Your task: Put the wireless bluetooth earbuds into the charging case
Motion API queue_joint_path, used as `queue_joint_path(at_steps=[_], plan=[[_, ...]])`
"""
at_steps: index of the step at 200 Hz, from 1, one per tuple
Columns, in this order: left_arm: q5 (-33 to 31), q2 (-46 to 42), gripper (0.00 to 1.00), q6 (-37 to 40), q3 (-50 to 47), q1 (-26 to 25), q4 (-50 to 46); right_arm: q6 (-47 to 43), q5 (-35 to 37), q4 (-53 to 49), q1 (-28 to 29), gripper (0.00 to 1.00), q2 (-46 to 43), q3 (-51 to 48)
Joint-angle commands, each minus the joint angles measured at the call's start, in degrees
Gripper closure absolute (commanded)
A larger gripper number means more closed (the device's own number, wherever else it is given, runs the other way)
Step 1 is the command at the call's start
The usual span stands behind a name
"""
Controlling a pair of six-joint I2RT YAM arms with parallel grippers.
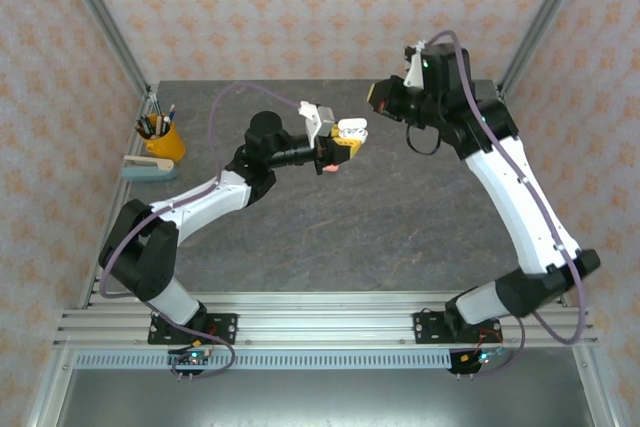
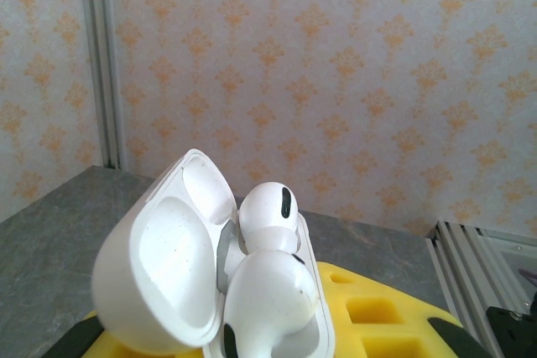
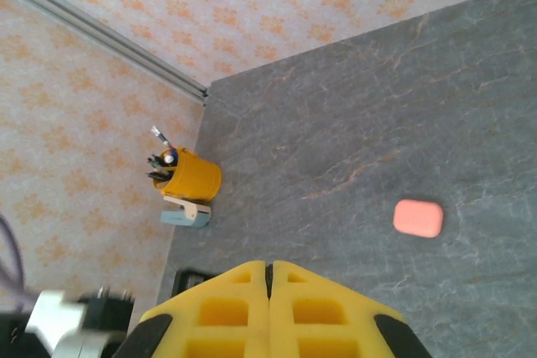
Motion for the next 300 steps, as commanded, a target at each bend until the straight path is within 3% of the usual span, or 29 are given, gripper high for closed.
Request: queue_joint_path(at_steps=[1,55,108,131,149,180,200,248,300], plan=[[2.63,-0.56,1.0,3.31,1.98,-0.85,-2.2,-3.93,0.24,-8.01,-1.63,0.95,7.14,7.79],[2.45,-0.05,1.0,4.22,3.51,-1.14,-3.78,-7.71,-8.33,-21.52,-2.14,0.93,20.18,21.29],[0.14,2.38,1.0,3.31,5.87,-0.9,-5.17,-9.09,-12.67,-24.13,1.62,0.94,12.32,12.24],[0.23,3.87,1.0,2.32,6.7,-0.77,-5.16,-7.14,-10.08,-21.88,2.14,0.94,4.97,5.28],[0.05,4.87,1.0,0.77,7.0,-0.77,-4.85,-4.03,-1.99,-19.24,1.76,0.93,-0.23,-0.24],[-2.32,9.16,1.0,-6.33,7.65,-1.05,-7.4,6.67,4.96,-8.51,-6.18,0.91,-7.85,-15.33],[-3.97,13.58,1.0,-12.98,9.15,-1.53,-12.47,9.31,6.37,-4.46,-9.7,0.91,-8.85,-22.66],[-6.02,27.03,1.0,-25.63,15.94,-2.8,-25.99,10.98,16.3,2.41,-11.2,0.9,-9.89,-34.24],[-11.8,34.76,0.97,-28.11,22.5,-4.2,-40.93,11.74,17.91,4.08,-11.66,0.88,-9.51,-37.17]])
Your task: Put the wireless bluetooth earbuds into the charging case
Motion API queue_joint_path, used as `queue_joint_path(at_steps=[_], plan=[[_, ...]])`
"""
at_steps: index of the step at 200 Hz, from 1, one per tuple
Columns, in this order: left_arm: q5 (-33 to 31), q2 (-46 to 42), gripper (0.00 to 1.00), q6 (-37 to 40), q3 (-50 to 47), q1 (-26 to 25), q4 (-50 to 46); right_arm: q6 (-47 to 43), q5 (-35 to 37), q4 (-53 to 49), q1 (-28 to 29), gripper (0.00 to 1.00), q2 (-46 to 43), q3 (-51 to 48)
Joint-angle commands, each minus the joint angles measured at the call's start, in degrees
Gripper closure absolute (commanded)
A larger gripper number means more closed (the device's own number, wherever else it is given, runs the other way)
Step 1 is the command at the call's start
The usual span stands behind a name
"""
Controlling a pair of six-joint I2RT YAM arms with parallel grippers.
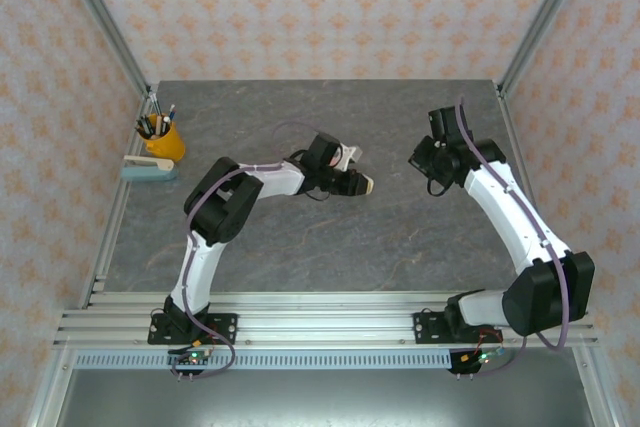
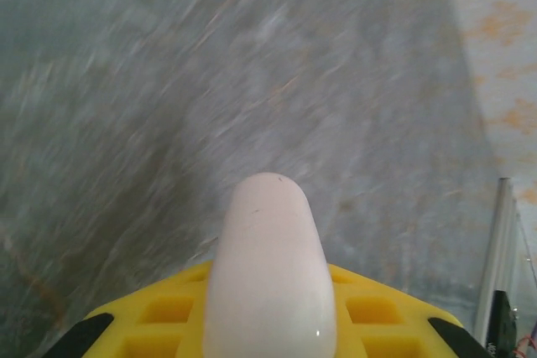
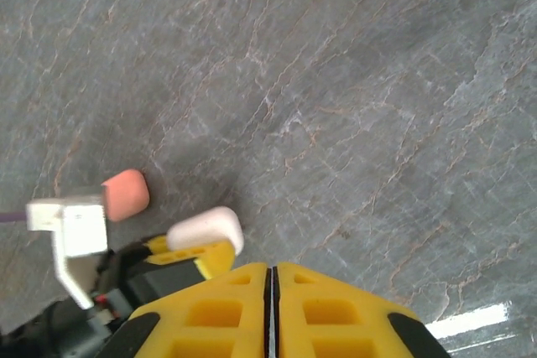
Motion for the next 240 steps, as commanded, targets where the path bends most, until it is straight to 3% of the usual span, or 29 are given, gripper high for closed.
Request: queue_joint_path(at_steps=[1,30,46,62,66,69,106,109,112,140,166,180,204,240], plan=[[-3.92,0.45,0.96,-2.9,4.53,-0.82,-9.52,1.12,3.52,2.56,-0.31,0.88,-0.33,-0.45],[-7.39,2.47,0.79,-1.62,7.58,-1.44,-17.68,0.9,4.4,2.19,-0.4,0.86,-0.87,-0.63],[-8.76,1.95,0.62,-1.02,7.89,-1.62,-19.86,0.6,4.47,1.9,-0.52,0.83,-1.4,-0.68],[-11.02,-0.25,0.3,-0.28,7.94,-1.79,-22.19,-0.01,4.95,0.99,-0.6,0.75,-2.04,-0.14],[-11.75,-1.03,0.05,0.08,8.03,-1.79,-23.09,-0.15,5.18,0.79,-0.7,0.71,-2.22,0.04],[-12.17,-1.43,0.01,0.35,8.12,-1.8,-23.69,-0.26,5.29,0.54,-0.78,0.67,-2.38,0.19],[-18.34,-10.36,0.0,3.38,10.29,-1.71,-32.82,-2.49,7.94,-2.42,-2.12,0.15,-4.74,2.8],[-18.88,-11.21,0.0,3.75,10.53,-1.71,-33.67,-2.64,8.45,-2.67,-2.2,0.04,-4.95,2.94],[-19.33,-12.08,0.0,4.1,10.72,-1.64,-34.42,-2.72,8.97,-2.73,-2.24,0.0,-5.23,3.03],[-25.33,-21.55,0.0,6.85,10.35,-0.46,-39.39,-4.85,13.3,-2.11,-3.23,0.0,-7.4,3.19],[-36.97,-34.31,0.0,11.73,0.78,1.29,-33.42,-10.01,27.17,3.85,-3.21,0.0,-9.43,-0.75],[-45.87,-42.61,0.0,17.7,-8.24,1.53,-25.55,-14.56,36.81,14.88,-3.21,0.0,-11.93,-8.35],[-57.68,-54.61,0.0,26.06,-23.7,3.89,-11.94,-26.95,40.05,38.66,-3.51,0.0,-14.74,-24.64],[-58.37,-63.48,0.0,31.22,-38.14,14.7,-1.6,-32.07,40.31,57.19,-3.75,0.0,-8.84,-36.21]])
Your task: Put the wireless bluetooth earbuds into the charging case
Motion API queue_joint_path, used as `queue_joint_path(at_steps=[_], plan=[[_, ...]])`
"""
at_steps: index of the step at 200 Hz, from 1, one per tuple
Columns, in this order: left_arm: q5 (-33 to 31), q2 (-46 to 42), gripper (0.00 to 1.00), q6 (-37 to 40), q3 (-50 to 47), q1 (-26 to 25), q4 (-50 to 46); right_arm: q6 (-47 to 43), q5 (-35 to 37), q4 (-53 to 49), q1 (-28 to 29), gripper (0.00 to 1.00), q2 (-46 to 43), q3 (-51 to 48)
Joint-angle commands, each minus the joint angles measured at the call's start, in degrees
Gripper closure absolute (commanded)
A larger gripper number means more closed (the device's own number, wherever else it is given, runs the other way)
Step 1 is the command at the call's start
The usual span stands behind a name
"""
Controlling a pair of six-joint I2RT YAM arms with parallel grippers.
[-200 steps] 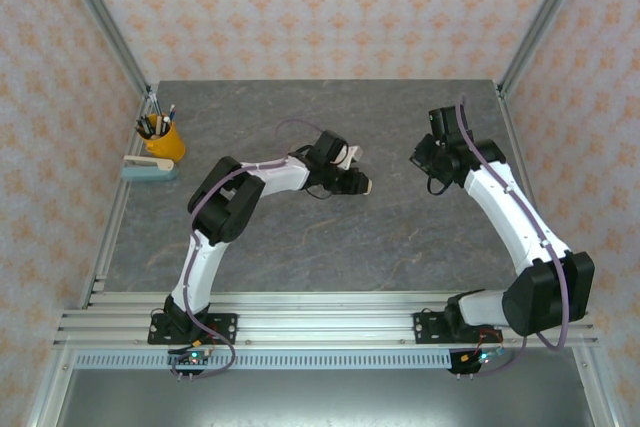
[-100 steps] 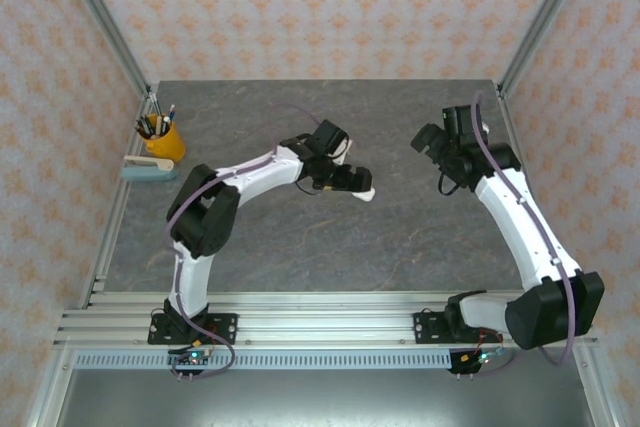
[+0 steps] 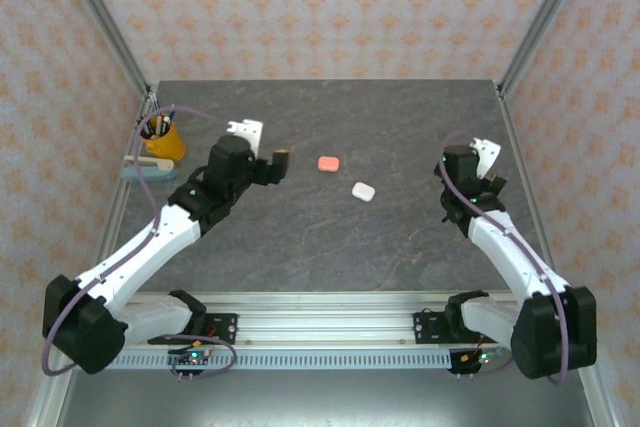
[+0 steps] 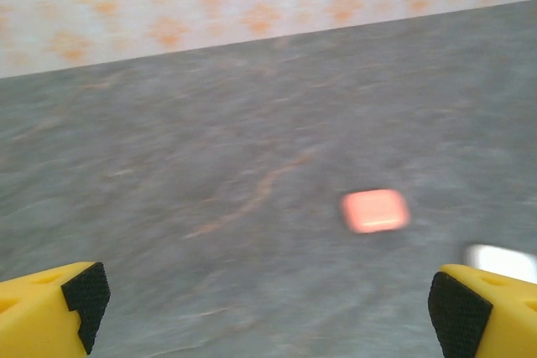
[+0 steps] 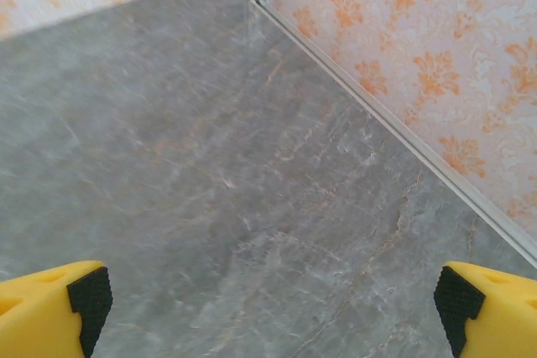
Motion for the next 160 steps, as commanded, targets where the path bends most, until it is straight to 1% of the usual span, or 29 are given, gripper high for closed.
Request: queue_joint_path(at_steps=[1,22,29,37,44,49,57,63,71,78,88,94,99,103,107,110,117,121,125,129,133,139,144,153,160], plan=[[-6.51,-2.87,0.0,7.39,-8.32,5.99,11.17,-7.19,4.71,20.57,-0.2,0.0,3.07,-5.51],[-5.23,-3.81,0.0,8.81,-17.19,12.06,20.4,-7.66,2.63,29.69,-0.16,0.0,7.64,-9.94],[-4.06,-2.94,0.0,9.35,-19.72,13.75,23.73,-8.27,1.86,33.09,-0.15,0.0,9.11,-11.38],[-4.94,-1.35,0.0,9.66,-22.24,14.75,27.71,-9.49,1.0,36.84,-0.21,0.0,10.88,-13.01],[-3.41,0.03,0.0,9.4,-25.22,16.01,33.58,-10.1,0.57,40.03,-0.17,0.0,12.47,-14.08],[-0.98,1.51,0.0,8.36,-27.21,17.59,38.29,-11.08,0.25,41.28,-0.16,0.0,13.01,-14.37],[1.29,4.54,0.0,6.38,-28.02,19.88,42.28,-11.68,-3.06,41.97,-0.35,0.0,12.96,-14.41],[1.95,7.78,0.0,5.92,-27.9,20.63,44.37,-13.2,-4.42,45.45,-0.51,0.0,13.94,-15.16],[3.71,12.34,0.0,6.25,-27.83,21.38,48.3,-14.84,-7.15,47.52,-0.78,0.0,15.1,-15.4],[4.75,16.09,0.0,6.05,-27.36,21.96,51.34,-16.0,-9.5,52.63,-1.33,0.0,17.56,-16.82],[5.68,20.45,0.0,5.89,-26.29,22.46,52.82,-16.69,-11.0,59.26,-1.81,0.0,21.12,-18.13],[5.43,21.8,0.0,5.6,-25.94,22.61,54.27,-15.82,-13.38,56.52,-2.97,0.0,20.77,-17.57],[6.24,20.78,0.0,4.91,-25.32,23.26,51.29,-14.38,-16.57,53.33,-4.75,0.0,20.59,-16.86],[6.81,20.57,0.0,4.71,-25.29,23.71,50.52,-13.59,-18.23,55.64,-6.04,0.01,22.4,-16.8],[6.94,21.27,0.0,4.76,-25.65,23.8,52.54,-13.21,-17.26,59.37,-6.49,0.0,24.53,-17.0],[7.01,21.45,0.0,4.6,-25.4,23.85,52.95,-12.7,-16.79,59.59,-6.73,0.0,25.31,-16.49],[7.44,20.79,0.0,4.4,-24.51,24.11,49.41,-11.79,-17.43,51.96,-7.21,0.0,23.5,-14.44],[7.41,21.12,0.0,4.43,-24.94,24.18,50.77,-11.33,-18.36,48.44,-7.61,0.0,22.44,-13.52],[7.4,21.42,0.0,4.48,-25.09,24.16,51.91,-11.47,-18.54,51.31,-7.79,0.01,23.02,-14.1],[7.4,21.09,0.0,4.43,-24.72,24.16,50.48,-11.94,-18.51,55.01,-7.72,0.01,23.82,-15.22],[7.36,20.96,0.0,4.5,-24.53,24.16,49.71,-12.16,-18.44,56.47,-7.65,0.01,24.09,-15.93],[7.35,21.34,0.0,4.43,-24.85,24.16,51.25,-12.13,-18.33,53.57,-7.59,0.01,22.96,-15.45],[7.38,21.09,0.0,4.43,-24.59,24.16,50.21,-11.76,-18.71,50.31,-7.62,0.01,22.22,-14.38],[7.32,21.26,0.0,4.46,-24.81,24.16,50.98,-12.44,-19.5,52.04,-7.63,0.01,22.82,-14.53],[7.35,21.04,0.0,4.48,-24.57,24.2,50.01,-12.36,-19.65,50.85,-7.63,0.01,22.37,-14.43]])
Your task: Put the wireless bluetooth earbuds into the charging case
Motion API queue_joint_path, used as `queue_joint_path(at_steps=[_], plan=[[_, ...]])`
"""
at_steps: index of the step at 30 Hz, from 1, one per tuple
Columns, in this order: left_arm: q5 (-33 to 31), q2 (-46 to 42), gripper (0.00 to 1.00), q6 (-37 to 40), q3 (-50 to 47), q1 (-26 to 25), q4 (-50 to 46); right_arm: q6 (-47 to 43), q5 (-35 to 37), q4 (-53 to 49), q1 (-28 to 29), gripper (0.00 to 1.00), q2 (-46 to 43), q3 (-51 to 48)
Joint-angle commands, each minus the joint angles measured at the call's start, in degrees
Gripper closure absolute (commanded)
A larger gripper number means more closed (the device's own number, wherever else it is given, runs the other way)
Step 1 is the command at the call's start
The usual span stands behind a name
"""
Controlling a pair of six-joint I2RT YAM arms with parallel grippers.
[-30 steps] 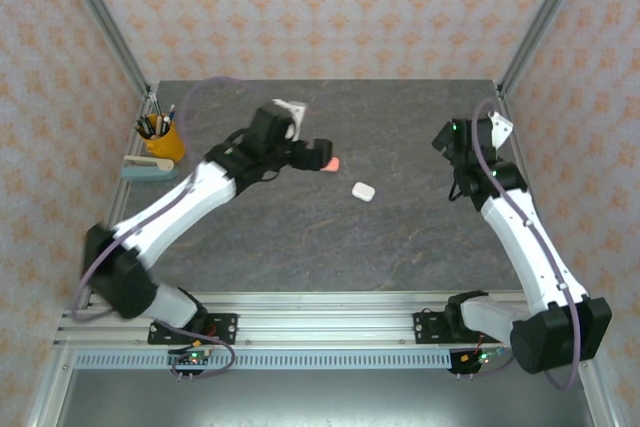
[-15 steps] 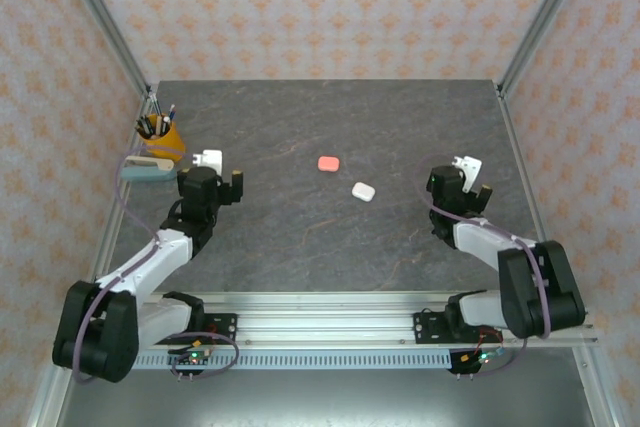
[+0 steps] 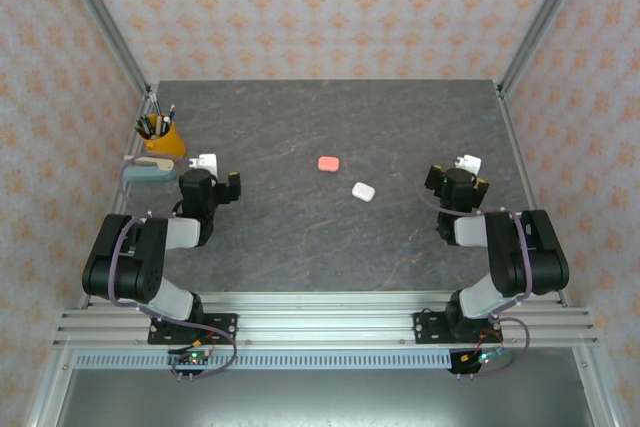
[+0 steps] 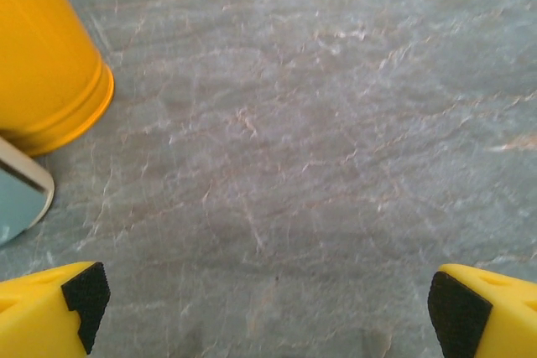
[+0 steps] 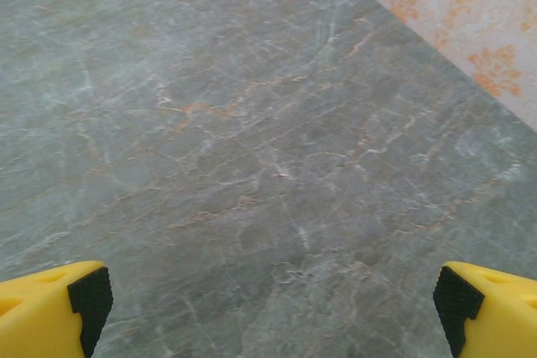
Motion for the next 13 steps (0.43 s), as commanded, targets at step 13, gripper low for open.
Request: queue_joint_path(at_steps=[13], plan=[[0.05,-0.5,0.0,-0.89,1.52,0.34,2.49,0.57,-5.25,1.01,-0.82,0.01,-0.85,0.98]])
